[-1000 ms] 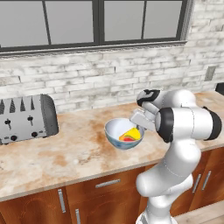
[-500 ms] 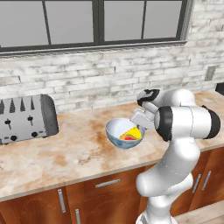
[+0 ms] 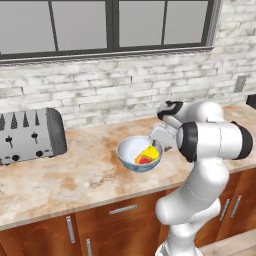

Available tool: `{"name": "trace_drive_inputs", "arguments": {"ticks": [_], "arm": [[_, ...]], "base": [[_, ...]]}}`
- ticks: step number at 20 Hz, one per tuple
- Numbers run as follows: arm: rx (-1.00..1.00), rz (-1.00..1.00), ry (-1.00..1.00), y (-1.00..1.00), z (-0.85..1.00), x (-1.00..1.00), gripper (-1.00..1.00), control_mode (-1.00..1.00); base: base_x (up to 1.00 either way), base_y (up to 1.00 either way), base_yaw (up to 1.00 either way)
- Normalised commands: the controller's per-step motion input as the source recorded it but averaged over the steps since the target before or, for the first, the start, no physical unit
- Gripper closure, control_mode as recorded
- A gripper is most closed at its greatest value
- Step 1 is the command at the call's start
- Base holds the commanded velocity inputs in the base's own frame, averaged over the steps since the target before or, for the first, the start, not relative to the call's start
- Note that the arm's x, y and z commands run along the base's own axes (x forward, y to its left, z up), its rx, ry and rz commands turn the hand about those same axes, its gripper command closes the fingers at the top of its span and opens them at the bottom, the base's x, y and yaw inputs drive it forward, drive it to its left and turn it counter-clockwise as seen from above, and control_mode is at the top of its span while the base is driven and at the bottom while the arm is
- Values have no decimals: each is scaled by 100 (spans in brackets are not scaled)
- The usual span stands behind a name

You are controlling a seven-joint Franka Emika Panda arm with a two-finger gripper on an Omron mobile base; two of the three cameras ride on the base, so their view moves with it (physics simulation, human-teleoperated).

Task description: Place the cup inside the bowl on the dining table and move the bowl to any counter.

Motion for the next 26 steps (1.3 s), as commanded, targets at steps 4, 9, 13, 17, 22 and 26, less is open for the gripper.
{"name": "trace_drive_inputs", "arguments": {"ticks": [4,9,13,17,22,26], "arm": [[0,0,-3,0,59,-5,-100,-100],[0,0,-4,0,69,-35,-100,-100],[0,0,-7,0,41,-86,-100,-100],[0,0,-16,0,2,-100,-100,-100],[0,0,-19,0,9,-100,-100,-100],[0,0,-18,0,28,-97,-100,-100]], "base": [[0,0,0],[0,0,0],[0,0,0],[0,0,0],[0,0,0],[0,0,0]]}}
